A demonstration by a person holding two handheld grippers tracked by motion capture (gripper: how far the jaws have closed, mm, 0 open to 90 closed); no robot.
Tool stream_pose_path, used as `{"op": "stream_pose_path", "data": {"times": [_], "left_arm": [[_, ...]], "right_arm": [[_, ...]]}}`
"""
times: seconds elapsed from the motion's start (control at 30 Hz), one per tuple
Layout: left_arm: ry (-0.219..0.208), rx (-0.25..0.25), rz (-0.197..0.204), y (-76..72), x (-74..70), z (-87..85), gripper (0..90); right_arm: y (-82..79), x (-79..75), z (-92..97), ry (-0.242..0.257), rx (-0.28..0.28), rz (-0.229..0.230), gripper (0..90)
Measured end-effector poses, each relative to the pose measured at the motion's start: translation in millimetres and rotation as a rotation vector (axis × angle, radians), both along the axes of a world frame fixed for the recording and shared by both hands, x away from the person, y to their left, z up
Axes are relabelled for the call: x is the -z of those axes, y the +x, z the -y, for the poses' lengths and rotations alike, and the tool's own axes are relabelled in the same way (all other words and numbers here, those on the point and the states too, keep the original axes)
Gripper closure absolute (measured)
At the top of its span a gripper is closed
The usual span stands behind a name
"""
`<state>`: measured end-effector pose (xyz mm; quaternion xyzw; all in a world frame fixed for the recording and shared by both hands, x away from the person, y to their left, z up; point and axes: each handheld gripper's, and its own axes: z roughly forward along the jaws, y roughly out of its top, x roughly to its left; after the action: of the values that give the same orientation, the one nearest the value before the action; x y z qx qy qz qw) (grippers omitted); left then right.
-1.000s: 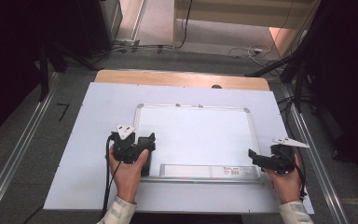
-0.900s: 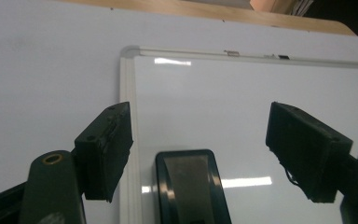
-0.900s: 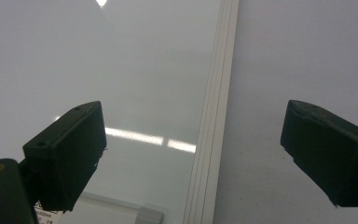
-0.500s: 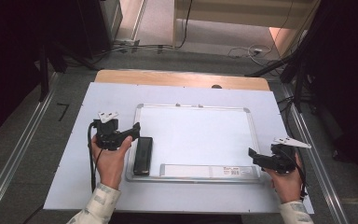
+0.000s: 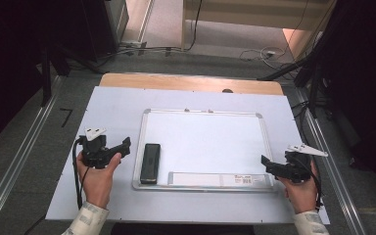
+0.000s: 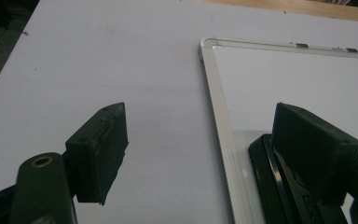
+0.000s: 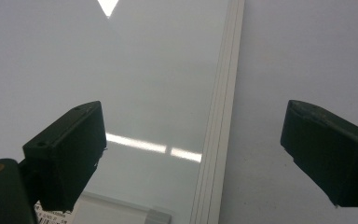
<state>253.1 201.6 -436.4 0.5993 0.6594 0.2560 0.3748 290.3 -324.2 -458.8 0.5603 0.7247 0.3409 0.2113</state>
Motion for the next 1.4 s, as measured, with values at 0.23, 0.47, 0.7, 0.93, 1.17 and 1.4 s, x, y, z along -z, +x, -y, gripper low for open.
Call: {"op": "stream_pose_path", "data": {"times": [0.23,0.47,0.7,0.93,1.17,1.4], "left_arm": [[0.015,-0.015,0.0,-7.6,5.6,-10.2,17.9],[0.003,-0.045,-0.036,-13.2,20.3,-32.1,17.9],[-0.027,-0.085,-0.052,-18.0,32.0,-51.1,17.9],[-0.012,-0.095,-0.048,-22.3,35.6,-58.0,17.9],[0.005,-0.091,-0.047,-27.3,39.5,-60.1,17.8],[0.011,-0.078,-0.065,-28.4,46.3,-61.0,17.9]], "right_arm": [[-2.8,-1.8,0.9,0.008,-0.002,0.01,5.6],[-7.0,-3.9,2.1,0.004,-0.004,0.024,5.5],[-9.7,-5.4,3.2,-0.005,-0.003,0.036,5.5],[-12.2,-5.5,14.1,-0.006,0.018,0.04,5.5],[-13.8,-4.2,25.1,-0.004,0.04,0.038,5.5],[-15.4,-1.2,34.8,-0.007,0.067,0.03,5.5]]}}
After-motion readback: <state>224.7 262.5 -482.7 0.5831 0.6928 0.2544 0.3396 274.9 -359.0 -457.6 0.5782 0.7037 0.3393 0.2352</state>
